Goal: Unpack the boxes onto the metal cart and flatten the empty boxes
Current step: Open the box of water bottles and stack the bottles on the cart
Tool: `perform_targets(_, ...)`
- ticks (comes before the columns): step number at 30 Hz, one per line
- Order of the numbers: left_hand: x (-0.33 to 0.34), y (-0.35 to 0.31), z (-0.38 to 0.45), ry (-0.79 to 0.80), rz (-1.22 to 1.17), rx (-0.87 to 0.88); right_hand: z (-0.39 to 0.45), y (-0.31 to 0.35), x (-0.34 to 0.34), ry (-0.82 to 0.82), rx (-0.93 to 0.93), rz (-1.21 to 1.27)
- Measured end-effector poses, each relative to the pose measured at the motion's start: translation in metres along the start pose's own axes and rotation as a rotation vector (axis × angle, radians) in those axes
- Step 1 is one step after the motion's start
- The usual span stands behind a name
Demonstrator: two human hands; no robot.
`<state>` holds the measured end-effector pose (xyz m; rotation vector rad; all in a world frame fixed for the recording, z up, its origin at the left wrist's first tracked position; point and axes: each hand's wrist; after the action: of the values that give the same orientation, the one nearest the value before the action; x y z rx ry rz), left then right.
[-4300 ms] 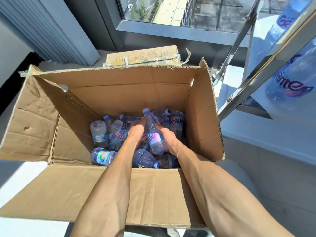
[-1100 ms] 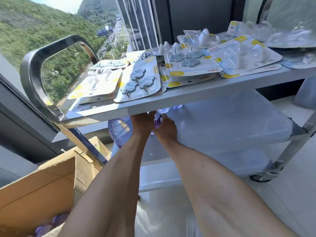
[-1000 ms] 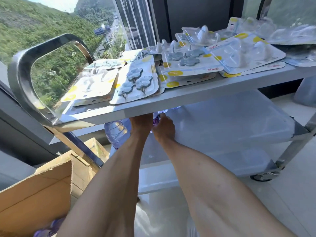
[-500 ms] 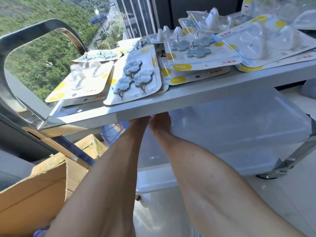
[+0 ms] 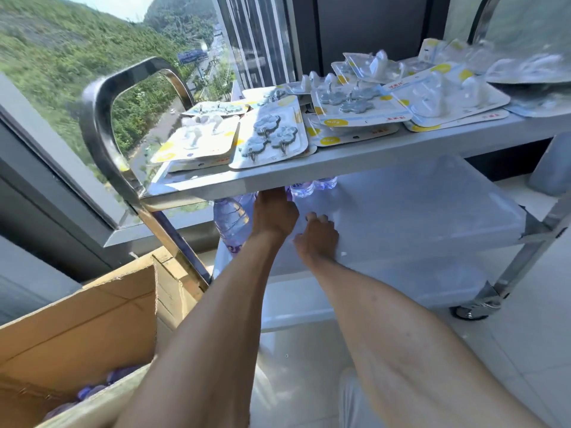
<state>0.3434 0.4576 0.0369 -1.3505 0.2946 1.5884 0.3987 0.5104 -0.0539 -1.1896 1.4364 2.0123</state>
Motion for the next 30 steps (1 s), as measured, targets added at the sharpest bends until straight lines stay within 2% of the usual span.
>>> perform_targets(2,-0.012,0.003,-0.019,0.039,0.013,0.045,-0.022,0.003,-0.005,-0.008,0.024,0.058)
perform_targets(7,-0.036,0.034,-0.066,0.093,0.028,-0.020,-0.068,0.014,-0.011,0.019,0.015,0.218)
perform_targets(12,-0.077,0.083,-0.095,0.067,0.101,-0.127,-0.103,0.050,-0.014,0.007,-0.178,0.281)
perform_targets(14,-0.098,0.102,-0.106,-0.002,0.098,-0.180,-0.120,0.075,-0.010,0.003,-0.300,0.327)
perform_targets(18,-0.137,0.149,-0.122,-0.303,0.161,-0.305,-0.155,0.139,0.003,0.136,-0.425,0.378)
perform_targets(20,-0.161,0.179,-0.125,-0.340,0.221,-0.406,-0.171,0.175,0.017,0.109,-0.568,0.376)
perform_targets(22,-0.181,0.216,-0.127,-0.212,0.320,-0.555,-0.187,0.211,0.035,0.210,-0.700,0.328)
perform_targets(25,-0.203,0.271,-0.137,0.155,0.419,-0.770,-0.196,0.253,0.080,0.545,-0.755,0.118)
perform_targets(26,-0.210,0.289,-0.141,0.309,0.448,-0.801,-0.196,0.265,0.099,0.653,-0.752,0.039)
perform_targets(28,-0.219,0.317,-0.152,0.734,0.517,-0.815,-0.194,0.282,0.130,0.886,-0.721,-0.137)
perform_targets(29,-0.219,0.333,-0.160,0.944,0.554,-0.840,-0.193,0.290,0.146,0.973,-0.702,-0.220)
perform_targets(30,-0.215,0.348,-0.168,1.084,0.580,-0.872,-0.192,0.294,0.161,1.016,-0.687,-0.282)
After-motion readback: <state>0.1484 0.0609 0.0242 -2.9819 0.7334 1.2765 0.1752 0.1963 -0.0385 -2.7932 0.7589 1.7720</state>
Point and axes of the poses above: each hand's wrist, its own z-axis towards the middle knuckle, its own x-axis out of the palm, y = z × x, and after that the axes turned 1 degree about -x, right-handed
